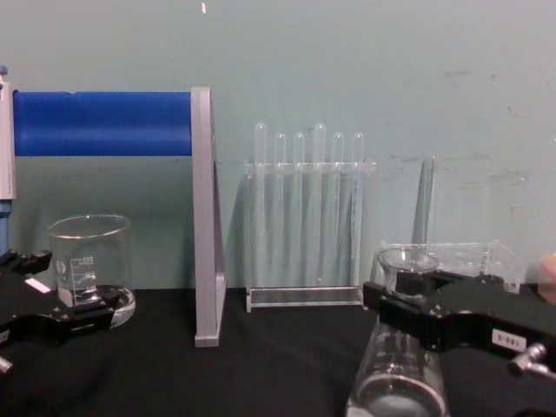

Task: Grasp the erlenmeyer flask with one hand, shake it three times, then place it back.

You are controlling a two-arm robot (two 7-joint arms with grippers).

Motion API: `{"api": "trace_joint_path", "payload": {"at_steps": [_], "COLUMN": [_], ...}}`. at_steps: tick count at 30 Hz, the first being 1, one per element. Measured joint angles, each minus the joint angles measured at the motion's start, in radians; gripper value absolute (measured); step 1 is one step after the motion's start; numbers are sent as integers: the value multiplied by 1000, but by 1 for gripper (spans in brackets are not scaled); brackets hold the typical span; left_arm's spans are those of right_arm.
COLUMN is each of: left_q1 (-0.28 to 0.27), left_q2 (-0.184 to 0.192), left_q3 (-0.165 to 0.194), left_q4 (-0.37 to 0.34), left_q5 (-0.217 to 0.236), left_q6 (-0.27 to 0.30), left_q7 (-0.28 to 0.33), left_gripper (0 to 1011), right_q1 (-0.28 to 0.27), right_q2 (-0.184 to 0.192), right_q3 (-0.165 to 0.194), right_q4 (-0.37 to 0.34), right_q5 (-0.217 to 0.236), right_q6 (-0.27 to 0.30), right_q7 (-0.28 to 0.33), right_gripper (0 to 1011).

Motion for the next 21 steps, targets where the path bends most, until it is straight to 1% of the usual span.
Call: {"api": "trace_joint_path", "payload": {"at_steps": [9, 21], "left_q1": [0, 0], "left_q2": [0, 0], "left_q3": [0, 0], "left_q4": [0, 0], "left_q5": [0, 0], "left_q6": [0, 0], "left_q7": [0, 0], "left_gripper": [1001, 1001], "right_q1": [-1, -5], "right_q2": [-5, -6], "right_q3": [-6, -8], "right_q4": [19, 22], "right_q5": [-7, -9], "right_q6": [-9, -10], "right_q7": [10, 13], "right_gripper": [456, 456]}}
